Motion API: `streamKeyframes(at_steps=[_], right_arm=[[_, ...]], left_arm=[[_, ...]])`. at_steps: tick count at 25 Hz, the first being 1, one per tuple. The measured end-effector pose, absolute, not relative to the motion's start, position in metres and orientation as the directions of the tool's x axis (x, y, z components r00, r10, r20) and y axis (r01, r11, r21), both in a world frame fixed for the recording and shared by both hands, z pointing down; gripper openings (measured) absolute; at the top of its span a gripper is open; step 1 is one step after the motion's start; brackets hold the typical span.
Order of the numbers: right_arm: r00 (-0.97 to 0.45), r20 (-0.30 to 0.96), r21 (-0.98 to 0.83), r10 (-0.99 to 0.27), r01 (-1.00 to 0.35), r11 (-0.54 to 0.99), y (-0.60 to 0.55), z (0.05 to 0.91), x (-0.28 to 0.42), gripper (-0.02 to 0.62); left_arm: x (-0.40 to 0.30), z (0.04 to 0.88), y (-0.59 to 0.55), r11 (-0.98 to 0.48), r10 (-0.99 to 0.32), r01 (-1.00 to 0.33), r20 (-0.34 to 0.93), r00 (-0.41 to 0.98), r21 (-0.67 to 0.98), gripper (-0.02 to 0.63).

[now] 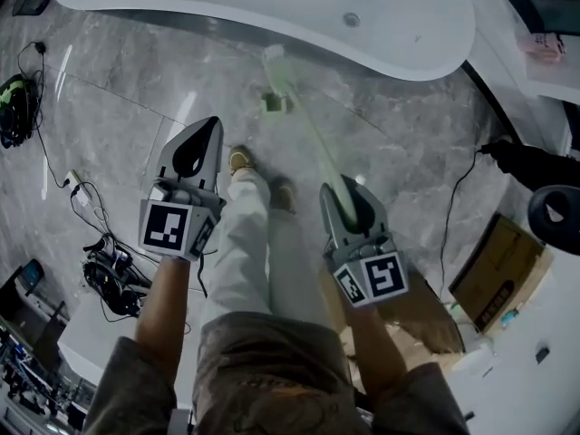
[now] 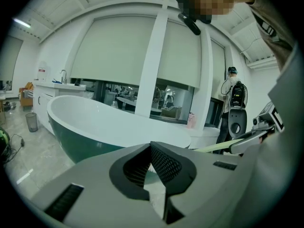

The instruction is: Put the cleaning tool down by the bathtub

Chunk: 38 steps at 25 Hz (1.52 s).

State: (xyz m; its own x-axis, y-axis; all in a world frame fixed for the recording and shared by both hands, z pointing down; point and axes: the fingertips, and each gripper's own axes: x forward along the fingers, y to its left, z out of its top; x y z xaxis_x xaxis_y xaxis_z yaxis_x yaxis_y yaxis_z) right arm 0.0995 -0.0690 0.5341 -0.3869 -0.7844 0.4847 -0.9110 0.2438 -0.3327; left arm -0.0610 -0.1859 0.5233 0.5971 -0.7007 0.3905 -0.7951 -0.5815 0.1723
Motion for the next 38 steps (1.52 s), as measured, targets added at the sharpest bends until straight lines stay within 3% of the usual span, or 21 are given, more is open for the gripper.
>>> streamKeyframes(at_steps=[18, 38], right_arm=[[-0.354, 0.661, -0.336, -0.662, -0.928, 0.161, -0.101, 0.690, 0.085, 0.117], [-0.277, 0.873, -0.295, -0.402, -0.955, 0.019, -0.120, 0.850, 0.068, 0.117]], left_arm=[[-0.064, 0.577, -0.202, -0.590, -0.676, -0.786, 0.420, 0.605, 0.183, -0.002], [-0.091, 0.617, -0.234, -0.586, -0.639, -0.780, 0.467, 0.611, 0.218, -0.002]])
